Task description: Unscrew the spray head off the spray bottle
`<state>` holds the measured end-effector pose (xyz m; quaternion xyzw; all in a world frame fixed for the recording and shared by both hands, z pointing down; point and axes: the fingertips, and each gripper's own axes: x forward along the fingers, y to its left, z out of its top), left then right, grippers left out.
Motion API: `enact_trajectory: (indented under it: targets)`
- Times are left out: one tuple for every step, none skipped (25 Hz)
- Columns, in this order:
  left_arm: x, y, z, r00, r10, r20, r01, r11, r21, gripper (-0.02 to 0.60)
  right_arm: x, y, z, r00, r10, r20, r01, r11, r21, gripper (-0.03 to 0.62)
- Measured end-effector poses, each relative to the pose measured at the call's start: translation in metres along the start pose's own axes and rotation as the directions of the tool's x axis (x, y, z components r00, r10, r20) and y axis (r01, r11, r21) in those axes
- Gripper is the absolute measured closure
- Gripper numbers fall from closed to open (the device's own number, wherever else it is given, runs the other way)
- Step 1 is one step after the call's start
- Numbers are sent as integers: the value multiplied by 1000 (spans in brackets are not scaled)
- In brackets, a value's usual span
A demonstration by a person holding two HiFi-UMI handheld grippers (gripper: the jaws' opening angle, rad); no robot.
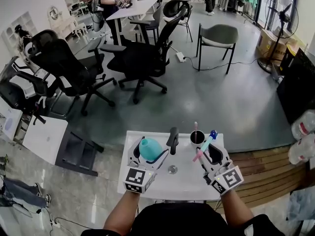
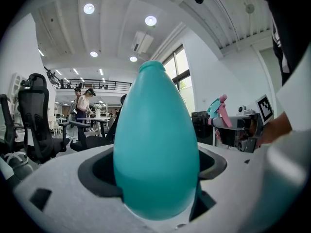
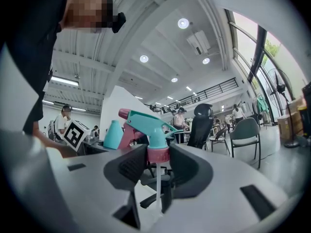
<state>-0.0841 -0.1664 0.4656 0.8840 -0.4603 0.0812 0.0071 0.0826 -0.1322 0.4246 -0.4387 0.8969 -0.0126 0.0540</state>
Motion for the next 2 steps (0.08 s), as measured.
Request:
enact_trajectory:
  targets:
    - [0,0,0,1000,1,0,-1,1000,0,150,0,0,0,1000,0,2,0,1000,1,445]
    - [0,0,0,1000,2,0,-2,1000,0,150,-1,-1,0,1000,1,3,-1,1000,2,445]
